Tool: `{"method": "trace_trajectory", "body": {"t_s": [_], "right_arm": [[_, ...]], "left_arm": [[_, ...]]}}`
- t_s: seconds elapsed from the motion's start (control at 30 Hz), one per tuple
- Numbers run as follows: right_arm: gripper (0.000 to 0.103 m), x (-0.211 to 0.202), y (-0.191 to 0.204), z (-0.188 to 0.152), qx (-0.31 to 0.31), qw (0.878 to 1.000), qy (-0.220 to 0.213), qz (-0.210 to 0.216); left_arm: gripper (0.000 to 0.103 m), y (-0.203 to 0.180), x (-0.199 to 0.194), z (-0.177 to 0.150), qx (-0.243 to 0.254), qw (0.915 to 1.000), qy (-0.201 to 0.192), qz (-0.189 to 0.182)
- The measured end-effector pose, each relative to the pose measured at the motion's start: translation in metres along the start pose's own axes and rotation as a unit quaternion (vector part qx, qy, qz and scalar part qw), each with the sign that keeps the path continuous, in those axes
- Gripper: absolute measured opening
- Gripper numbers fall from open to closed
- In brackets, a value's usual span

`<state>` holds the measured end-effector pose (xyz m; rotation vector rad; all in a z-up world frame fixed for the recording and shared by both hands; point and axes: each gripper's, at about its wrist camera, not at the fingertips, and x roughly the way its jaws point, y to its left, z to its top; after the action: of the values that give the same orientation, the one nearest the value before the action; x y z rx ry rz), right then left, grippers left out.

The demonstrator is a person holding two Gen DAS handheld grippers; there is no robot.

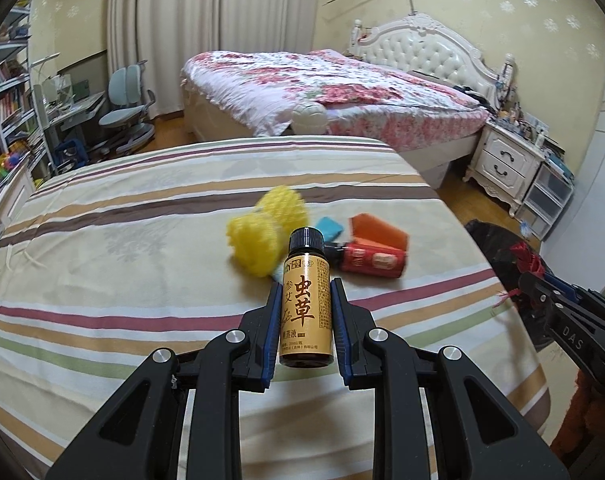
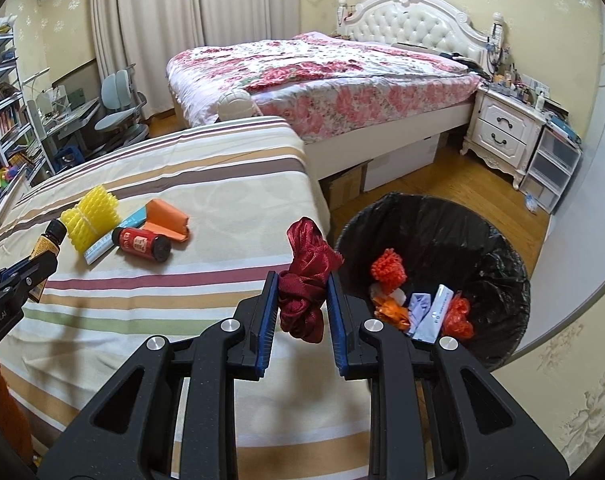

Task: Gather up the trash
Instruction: 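Carry the amber bottle and dark red ribbon over the black bin, then open both grippers to drop the bottle and ribbon into the bin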

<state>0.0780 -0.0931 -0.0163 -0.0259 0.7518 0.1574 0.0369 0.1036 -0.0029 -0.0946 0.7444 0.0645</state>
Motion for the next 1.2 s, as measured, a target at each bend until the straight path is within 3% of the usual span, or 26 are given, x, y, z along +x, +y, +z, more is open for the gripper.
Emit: {"method": "trace_trajectory", "body": {"t_s": [0.57,1.2], "right_arm": [[0.023,-0.006,-0.085,-0.001,0.062,0.996,-0.015,-0.063],[0.023,0.015,-0.148,0.001,0.106,0.990,-0.008,-0.097]], "left_arm": [[0.025,-0.112,0.017,0.008,0.088,0.9935,-0.003,-0.072],[0.025,-0.198,0.054,0.020,0.150,0.9839,-0.002,-0.097]]}}
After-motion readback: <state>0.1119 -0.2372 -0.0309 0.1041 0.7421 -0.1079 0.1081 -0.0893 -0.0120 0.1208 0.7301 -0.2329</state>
